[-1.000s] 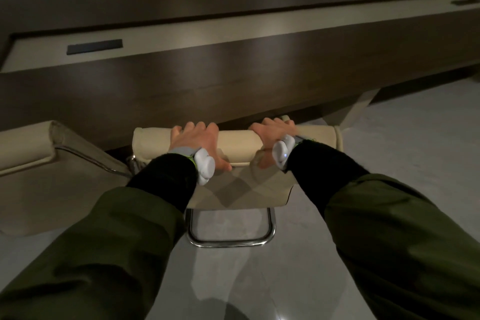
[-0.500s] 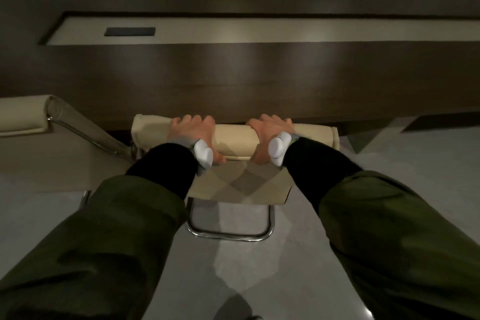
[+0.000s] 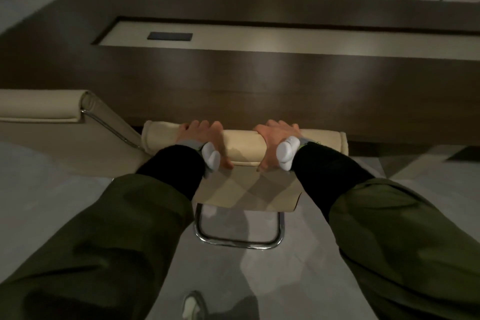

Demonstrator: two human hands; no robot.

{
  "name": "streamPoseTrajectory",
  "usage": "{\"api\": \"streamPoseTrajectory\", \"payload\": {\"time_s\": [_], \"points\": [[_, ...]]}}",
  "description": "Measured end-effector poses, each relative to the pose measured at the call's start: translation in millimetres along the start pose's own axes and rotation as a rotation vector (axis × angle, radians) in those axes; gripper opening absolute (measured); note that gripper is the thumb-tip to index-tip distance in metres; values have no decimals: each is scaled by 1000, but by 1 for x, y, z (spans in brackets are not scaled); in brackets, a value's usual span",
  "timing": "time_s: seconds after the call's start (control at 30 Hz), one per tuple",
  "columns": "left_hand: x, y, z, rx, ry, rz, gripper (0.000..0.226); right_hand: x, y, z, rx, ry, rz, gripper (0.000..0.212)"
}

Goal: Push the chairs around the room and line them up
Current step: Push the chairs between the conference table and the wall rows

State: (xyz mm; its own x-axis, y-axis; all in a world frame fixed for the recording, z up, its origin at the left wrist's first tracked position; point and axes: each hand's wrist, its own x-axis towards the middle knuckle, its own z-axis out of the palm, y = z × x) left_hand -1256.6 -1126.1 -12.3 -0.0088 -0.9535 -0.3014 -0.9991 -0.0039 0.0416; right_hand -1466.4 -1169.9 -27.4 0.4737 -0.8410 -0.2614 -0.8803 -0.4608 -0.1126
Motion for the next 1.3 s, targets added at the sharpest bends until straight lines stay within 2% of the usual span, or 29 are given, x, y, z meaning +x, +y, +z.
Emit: {"api": "streamPoseTrajectory", "payload": {"time_s": [0.4, 0.6, 0.83, 1.03, 1.3], "points": [[57, 24, -9, -30, 77, 36, 77, 50, 50, -20, -120, 2, 31, 87], [87, 12, -19, -41, 77, 15, 81, 80, 54, -30, -103, 14, 14, 84], [126, -15, -35, -12, 27, 8, 102, 123, 49, -35, -29, 5, 27, 78], [132, -32, -38, 18, 18, 12, 100, 136, 36, -37, 0, -32, 41, 83], [109, -31, -27, 16, 100, 50, 94, 105, 26, -22, -62, 133, 88, 81]]}}
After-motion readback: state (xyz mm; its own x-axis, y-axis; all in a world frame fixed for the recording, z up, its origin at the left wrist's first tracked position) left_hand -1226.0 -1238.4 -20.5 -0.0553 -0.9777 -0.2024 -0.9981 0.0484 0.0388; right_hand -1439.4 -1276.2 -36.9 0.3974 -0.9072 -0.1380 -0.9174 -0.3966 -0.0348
